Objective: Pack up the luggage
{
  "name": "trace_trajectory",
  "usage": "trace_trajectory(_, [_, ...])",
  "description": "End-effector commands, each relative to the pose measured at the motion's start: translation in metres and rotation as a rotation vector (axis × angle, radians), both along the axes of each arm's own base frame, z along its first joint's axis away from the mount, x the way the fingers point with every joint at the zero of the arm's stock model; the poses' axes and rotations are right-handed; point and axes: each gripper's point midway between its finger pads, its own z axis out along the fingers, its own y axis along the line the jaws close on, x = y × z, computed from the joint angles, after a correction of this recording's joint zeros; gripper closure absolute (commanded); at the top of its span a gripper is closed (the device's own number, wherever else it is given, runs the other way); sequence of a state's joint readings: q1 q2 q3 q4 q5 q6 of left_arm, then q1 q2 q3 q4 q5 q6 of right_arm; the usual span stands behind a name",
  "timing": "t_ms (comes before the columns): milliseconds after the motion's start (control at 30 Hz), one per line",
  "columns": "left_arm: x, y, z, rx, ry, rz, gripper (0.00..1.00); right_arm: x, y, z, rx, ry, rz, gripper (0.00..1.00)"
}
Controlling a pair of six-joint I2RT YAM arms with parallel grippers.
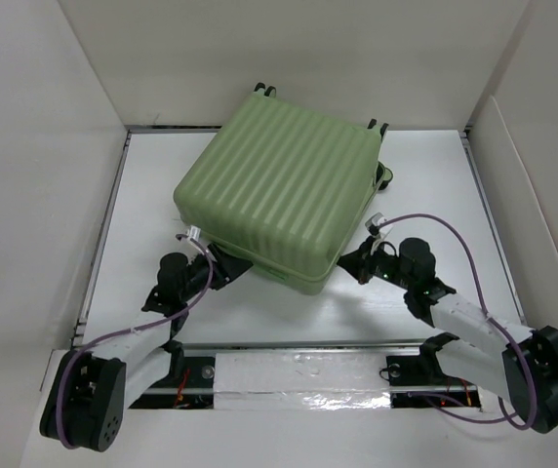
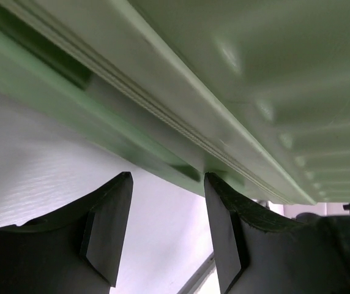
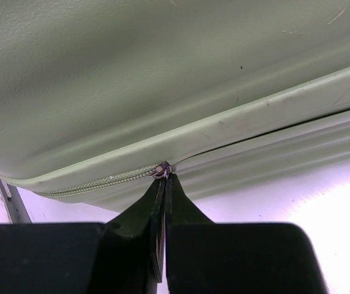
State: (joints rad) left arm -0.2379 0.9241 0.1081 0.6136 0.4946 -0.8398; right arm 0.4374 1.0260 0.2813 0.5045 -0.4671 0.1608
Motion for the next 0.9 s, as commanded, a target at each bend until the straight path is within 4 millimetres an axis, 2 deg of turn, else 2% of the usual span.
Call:
trace_trajectory(0, [0.0, -0.02, 0.02, -0.04, -0.082, -0.067, 0.53, 0.017, -0.002, 0.021, 0.011, -0.088, -0.076, 1.0])
trace_trajectory(33, [-0.006, -0.032, 0.018, -0.033, -0.072, -0.107, 0.53, 0.017, -0.003, 0.02, 0.006, -0.085, -0.078, 1.0])
trace_trajectory(100, [-0.002, -0.041, 0.024, -0.03, -0.099, -0.095, 0.53, 0.006, 0.005, 0.022, 0.001, -0.08, -0.049, 1.0])
trace_trajectory(167, [-0.001, -0.052, 0.027, -0.031, -0.105, -0.105, 0.53, -0.001, 0.006, 0.014, -0.03, -0.04, -0.053, 1.0])
trace_trajectory(300, [0.016, -0.057, 0.043, -0.075, -0.148, -0.062, 0.57, -0.021, 0.014, 0.004, -0.102, 0.029, -0.03, 1.0])
trace_trajectory(333, [0.019, -0.058, 0.04, -0.075, -0.136, -0.054, 0.58, -0.029, 0.021, 0.006, -0.107, 0.031, -0.004, 1.0])
trace_trajectory(400, [0.029, -0.061, 0.051, -0.097, -0.169, -0.044, 0.59, -0.038, 0.02, -0.003, -0.14, 0.078, -0.009, 1.0])
trace_trajectory(433, [0.03, -0.064, 0.047, -0.091, -0.158, -0.045, 0.59, -0.043, 0.022, -0.002, -0.142, 0.084, -0.001, 1.0])
trace_trajectory(500, [0.04, -0.065, 0.053, -0.095, -0.174, -0.021, 0.59, -0.058, 0.026, -0.009, -0.16, 0.13, 0.032, 1.0])
trace_trajectory(533, [0.041, -0.069, 0.049, -0.093, -0.163, -0.028, 0.6, -0.063, 0.028, -0.009, -0.158, 0.14, 0.045, 1.0])
trace_trajectory(600, [0.047, -0.072, 0.058, -0.117, -0.182, -0.022, 0.61, -0.079, 0.037, -0.013, -0.158, 0.176, 0.089, 1.0])
trace_trajectory(633, [0.045, -0.079, 0.056, -0.115, -0.175, -0.039, 0.61, -0.086, 0.041, -0.014, -0.159, 0.187, 0.113, 1.0])
trace_trajectory(667, [0.049, -0.08, 0.06, -0.118, -0.183, -0.028, 0.61, -0.1, 0.05, -0.016, -0.171, 0.197, 0.162, 1.0])
trace_trajectory(800, [0.056, -0.08, 0.062, -0.116, -0.191, 0.004, 0.61, -0.127, 0.065, -0.01, -0.194, 0.23, 0.237, 1.0])
trace_trajectory(867, [0.053, -0.089, 0.062, -0.116, -0.188, -0.016, 0.61, -0.132, 0.076, 0.001, -0.175, 0.216, 0.257, 1.0])
